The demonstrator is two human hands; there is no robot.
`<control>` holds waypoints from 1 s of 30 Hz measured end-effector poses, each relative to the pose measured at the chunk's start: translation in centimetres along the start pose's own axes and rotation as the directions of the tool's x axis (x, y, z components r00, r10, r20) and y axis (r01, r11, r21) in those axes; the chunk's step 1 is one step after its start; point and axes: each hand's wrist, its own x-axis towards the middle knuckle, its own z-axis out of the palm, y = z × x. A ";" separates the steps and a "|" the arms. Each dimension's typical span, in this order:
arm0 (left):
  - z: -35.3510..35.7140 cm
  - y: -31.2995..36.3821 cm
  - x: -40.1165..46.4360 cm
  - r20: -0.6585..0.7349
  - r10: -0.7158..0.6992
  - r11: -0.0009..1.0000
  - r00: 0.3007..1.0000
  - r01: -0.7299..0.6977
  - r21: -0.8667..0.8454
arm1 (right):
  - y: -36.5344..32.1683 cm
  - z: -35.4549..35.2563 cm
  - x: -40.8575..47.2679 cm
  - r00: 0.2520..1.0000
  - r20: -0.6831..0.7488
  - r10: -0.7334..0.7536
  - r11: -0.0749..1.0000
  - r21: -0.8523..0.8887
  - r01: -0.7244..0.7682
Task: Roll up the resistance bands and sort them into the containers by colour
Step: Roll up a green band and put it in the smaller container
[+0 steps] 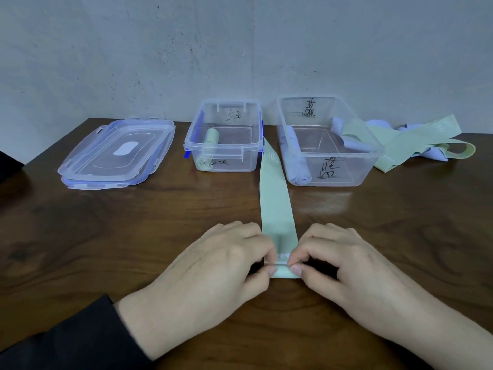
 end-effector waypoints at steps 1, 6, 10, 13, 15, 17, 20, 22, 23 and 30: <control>0.0 -0.2 0.1 -0.006 -0.007 1.000 1.000 0.007 -0.020 | 0.1 0.0 0.1 1.000 -0.010 0.001 1.000 0.002 -0.001; 0.1 -0.4 0.1 -0.011 0.017 1.000 1.000 -0.017 -0.014 | 0.5 0.0 0.1 1.000 0.027 -0.008 0.999 -0.034 0.009; 0.2 -0.6 0.1 -0.015 0.034 0.999 0.999 -0.034 0.030 | 0.7 0.3 0.2 0.999 -0.036 -0.032 0.998 -0.055 0.030; 0.2 -0.7 0.1 -0.023 0.035 0.999 0.999 -0.034 0.034 | 0.6 0.3 0.1 0.998 -0.030 -0.055 0.996 -0.075 0.053; 0.3 -0.7 0.1 -0.008 0.036 0.999 0.999 -0.036 0.040 | 0.5 0.3 0.1 0.997 -0.024 -0.076 0.995 -0.071 0.074; 0.3 -0.7 0.0 0.000 0.042 0.998 0.999 -0.042 0.042 | 0.5 0.3 0.0 0.998 -0.025 -0.062 0.998 -0.022 0.062; 0.4 -0.7 0.1 -0.001 0.037 0.999 0.999 -0.037 0.027 | 0.5 0.2 0.0 0.998 -0.052 -0.032 0.999 0.024 0.033; 0.5 -0.8 0.1 -0.019 0.028 0.999 0.999 -0.027 0.039 | 0.6 0.1 0.1 0.998 -0.062 -0.034 0.999 0.017 0.035; 0.6 -0.9 0.2 -0.024 0.021 0.999 1.000 -0.019 0.045 | 0.5 0.0 0.1 0.998 -0.051 -0.031 0.999 0.010 0.031; 0.9 -0.9 0.2 -0.060 -0.001 0.999 0.998 0.003 0.037 | 0.8 0.0 0.3 1.000 -0.028 -0.002 1.000 -0.027 0.001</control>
